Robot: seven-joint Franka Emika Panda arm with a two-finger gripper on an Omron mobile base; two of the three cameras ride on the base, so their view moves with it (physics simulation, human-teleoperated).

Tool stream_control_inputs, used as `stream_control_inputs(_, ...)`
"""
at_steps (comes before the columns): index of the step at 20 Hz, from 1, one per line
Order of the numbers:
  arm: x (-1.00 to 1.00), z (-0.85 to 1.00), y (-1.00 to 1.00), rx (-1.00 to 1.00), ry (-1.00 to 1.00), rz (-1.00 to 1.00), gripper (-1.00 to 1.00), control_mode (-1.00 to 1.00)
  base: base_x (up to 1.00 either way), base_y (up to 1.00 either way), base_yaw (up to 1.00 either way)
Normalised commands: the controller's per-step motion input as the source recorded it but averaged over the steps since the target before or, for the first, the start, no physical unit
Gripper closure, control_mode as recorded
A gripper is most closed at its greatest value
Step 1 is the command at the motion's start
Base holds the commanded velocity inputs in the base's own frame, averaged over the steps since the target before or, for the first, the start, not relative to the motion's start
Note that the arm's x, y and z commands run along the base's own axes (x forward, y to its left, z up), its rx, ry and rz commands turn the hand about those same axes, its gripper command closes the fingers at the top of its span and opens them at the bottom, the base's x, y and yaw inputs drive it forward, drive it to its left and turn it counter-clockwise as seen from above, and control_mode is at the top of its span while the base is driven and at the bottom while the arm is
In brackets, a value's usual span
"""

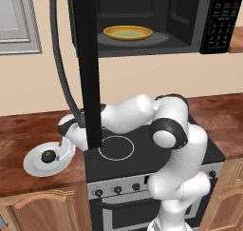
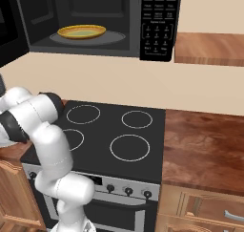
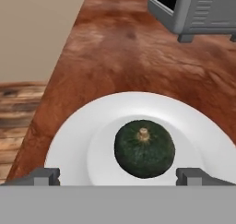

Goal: Pick the squash from the counter and place it in the microwave. Then turn on the microwave.

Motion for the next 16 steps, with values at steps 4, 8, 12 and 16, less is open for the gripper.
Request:
stream_control_inputs(4, 0.09, -0.10, 0.17, -0.01, 0.00, 0.00, -1.00, -1.00, 0.00, 0.00, 0.00)
stream_control_inputs(8, 0.09, -0.07, 0.18, -0.01, 0.00, 0.00, -1.00, -1.00, 0.00, 0.00, 0.00)
stream_control_inputs(12, 0.09, -0.11, 0.19, -0.02, 0.00, 0.00, -1.00, -1.00, 0.00, 0.00, 0.00)
stream_control_inputs(16, 0.11, -0.10, 0.16, -0.02, 0.00, 0.00, -1.00, -1.00, 0.00, 0.00, 0.00)
